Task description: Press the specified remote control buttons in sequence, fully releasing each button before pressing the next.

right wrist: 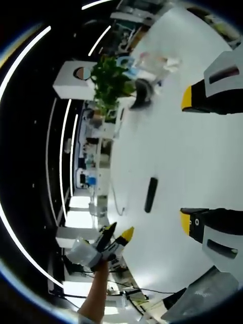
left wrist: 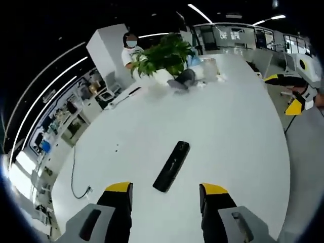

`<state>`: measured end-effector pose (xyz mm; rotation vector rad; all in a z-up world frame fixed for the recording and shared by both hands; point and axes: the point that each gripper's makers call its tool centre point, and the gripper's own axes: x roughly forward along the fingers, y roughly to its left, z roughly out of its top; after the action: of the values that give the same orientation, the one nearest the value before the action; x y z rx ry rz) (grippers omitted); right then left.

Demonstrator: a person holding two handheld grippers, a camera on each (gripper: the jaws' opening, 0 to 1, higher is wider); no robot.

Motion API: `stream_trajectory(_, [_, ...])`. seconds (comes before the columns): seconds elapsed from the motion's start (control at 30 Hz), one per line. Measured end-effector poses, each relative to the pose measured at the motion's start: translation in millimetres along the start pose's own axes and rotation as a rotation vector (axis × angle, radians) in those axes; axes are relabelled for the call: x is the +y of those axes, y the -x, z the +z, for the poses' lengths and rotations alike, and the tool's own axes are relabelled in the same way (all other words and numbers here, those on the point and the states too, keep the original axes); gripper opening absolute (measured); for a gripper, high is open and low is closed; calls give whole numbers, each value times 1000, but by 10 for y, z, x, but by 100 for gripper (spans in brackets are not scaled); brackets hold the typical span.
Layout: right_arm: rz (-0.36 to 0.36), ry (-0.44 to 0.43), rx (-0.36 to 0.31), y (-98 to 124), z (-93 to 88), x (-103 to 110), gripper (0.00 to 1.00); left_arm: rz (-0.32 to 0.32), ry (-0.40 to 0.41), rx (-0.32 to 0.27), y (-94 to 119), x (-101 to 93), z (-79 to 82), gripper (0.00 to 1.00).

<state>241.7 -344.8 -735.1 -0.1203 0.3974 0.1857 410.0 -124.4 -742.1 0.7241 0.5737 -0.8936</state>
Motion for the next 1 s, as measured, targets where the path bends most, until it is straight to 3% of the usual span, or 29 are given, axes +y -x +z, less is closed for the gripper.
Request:
stream_trajectory(0.23, [1, 5, 13, -11, -25, 3, 75, -54, -57, 48, -224, 109, -21, 51])
stream_trajectory(0.53, [5, 14, 25, -16, -43, 21, 74, -204, -87, 111, -557, 105, -58, 46])
stream_trajectory(0.87, [8, 16, 39, -30, -63, 32, 74, -268, -218, 266, -928, 178, -303, 46])
stream_trajectory(1.0, [6, 17, 42, -31, -69, 28, 74, -297, -192, 302, -1019, 139, -372, 45])
